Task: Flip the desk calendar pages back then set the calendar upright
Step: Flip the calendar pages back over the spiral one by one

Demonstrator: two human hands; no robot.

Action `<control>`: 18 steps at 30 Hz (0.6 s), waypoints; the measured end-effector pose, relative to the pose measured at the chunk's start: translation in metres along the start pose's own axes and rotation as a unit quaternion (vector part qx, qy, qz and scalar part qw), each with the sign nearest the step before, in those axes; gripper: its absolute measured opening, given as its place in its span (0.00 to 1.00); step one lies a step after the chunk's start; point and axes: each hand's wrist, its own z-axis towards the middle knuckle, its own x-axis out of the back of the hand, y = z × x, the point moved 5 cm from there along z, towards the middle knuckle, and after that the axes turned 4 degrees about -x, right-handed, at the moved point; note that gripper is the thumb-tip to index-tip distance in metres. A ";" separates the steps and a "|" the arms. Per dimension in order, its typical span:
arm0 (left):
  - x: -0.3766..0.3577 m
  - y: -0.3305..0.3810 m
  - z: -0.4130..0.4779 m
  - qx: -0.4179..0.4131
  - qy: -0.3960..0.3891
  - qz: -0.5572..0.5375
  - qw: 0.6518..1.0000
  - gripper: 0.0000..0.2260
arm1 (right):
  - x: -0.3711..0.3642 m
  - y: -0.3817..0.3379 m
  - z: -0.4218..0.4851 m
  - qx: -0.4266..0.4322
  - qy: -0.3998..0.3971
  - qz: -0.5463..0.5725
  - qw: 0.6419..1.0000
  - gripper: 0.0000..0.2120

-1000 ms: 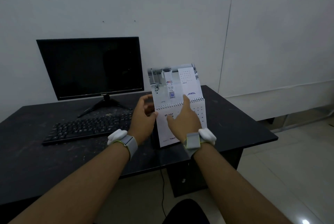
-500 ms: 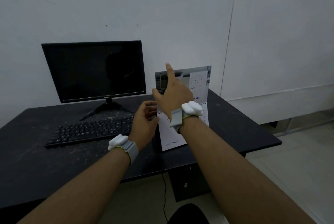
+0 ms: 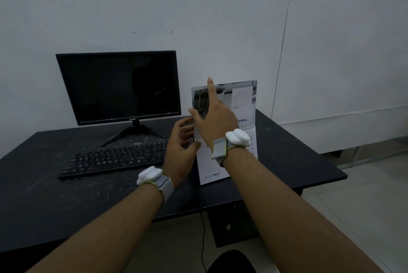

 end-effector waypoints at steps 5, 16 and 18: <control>0.000 -0.004 0.001 0.010 -0.004 -0.007 1.000 0.28 | 0.001 0.000 -0.005 0.008 0.034 0.016 0.999 0.44; -0.005 -0.004 0.004 0.053 0.002 -0.071 0.996 0.14 | 0.016 0.007 -0.028 -0.006 0.084 0.109 0.990 0.25; -0.006 -0.003 0.005 0.084 0.007 -0.086 0.993 0.15 | 0.021 0.008 -0.036 -0.016 0.090 0.122 0.988 0.25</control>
